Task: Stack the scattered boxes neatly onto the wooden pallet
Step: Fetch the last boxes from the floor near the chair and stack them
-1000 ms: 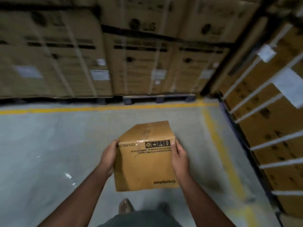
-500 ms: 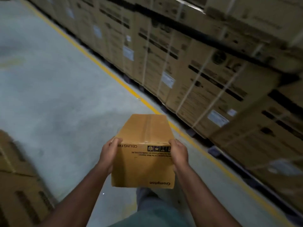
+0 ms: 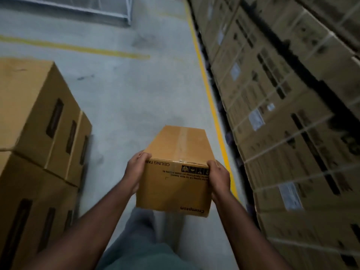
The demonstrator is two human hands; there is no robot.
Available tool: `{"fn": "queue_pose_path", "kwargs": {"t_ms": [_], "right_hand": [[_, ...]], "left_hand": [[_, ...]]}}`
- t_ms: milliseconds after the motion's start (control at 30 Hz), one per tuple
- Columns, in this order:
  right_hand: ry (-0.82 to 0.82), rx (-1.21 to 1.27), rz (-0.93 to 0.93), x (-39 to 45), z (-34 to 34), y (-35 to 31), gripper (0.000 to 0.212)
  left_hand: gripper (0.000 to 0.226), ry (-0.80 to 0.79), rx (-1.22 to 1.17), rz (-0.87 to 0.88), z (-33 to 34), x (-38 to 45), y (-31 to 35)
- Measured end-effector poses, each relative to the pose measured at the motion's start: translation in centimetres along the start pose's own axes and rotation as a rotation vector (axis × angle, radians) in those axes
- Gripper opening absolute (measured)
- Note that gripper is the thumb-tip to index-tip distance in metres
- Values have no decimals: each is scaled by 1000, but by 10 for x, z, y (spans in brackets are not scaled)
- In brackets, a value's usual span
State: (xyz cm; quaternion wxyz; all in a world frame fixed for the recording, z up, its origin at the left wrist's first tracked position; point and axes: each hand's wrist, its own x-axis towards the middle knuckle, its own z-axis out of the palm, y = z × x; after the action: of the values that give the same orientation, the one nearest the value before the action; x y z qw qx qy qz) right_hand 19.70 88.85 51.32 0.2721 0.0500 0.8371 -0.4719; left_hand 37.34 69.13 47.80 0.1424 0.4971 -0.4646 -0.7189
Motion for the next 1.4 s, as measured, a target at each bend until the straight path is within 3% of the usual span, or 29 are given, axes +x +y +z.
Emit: {"fn": "queue_pose_path", "kwargs": {"t_ms": [267, 433, 500, 700, 933, 1033, 1167, 1400], "right_hand": [[-60, -30, -76, 143, 126, -191, 27], [-98, -8, -147, 212, 200, -301, 63], [-173, 24, -150, 248, 234, -344, 69], [-287, -5, -291, 373, 355, -480, 67], [-515, -140, -410, 462, 509, -665, 63], [-618, -199, -442, 477, 591, -727, 72], [-741, -265, -536, 487, 734, -797, 58], [-860, -374, -597, 458, 958, -907, 57]], "left_hand": [[26, 51, -66, 74, -15, 185, 173], [26, 102, -58, 126, -29, 285, 272], [25, 132, -81, 156, -37, 333, 303], [33, 214, -189, 199, -59, 490, 389], [26, 451, -389, 229, -107, 612, 506], [29, 532, -468, 266, -145, 653, 543], [29, 653, -620, 277, -226, 732, 578], [32, 773, -776, 319, -388, 834, 657]]}}
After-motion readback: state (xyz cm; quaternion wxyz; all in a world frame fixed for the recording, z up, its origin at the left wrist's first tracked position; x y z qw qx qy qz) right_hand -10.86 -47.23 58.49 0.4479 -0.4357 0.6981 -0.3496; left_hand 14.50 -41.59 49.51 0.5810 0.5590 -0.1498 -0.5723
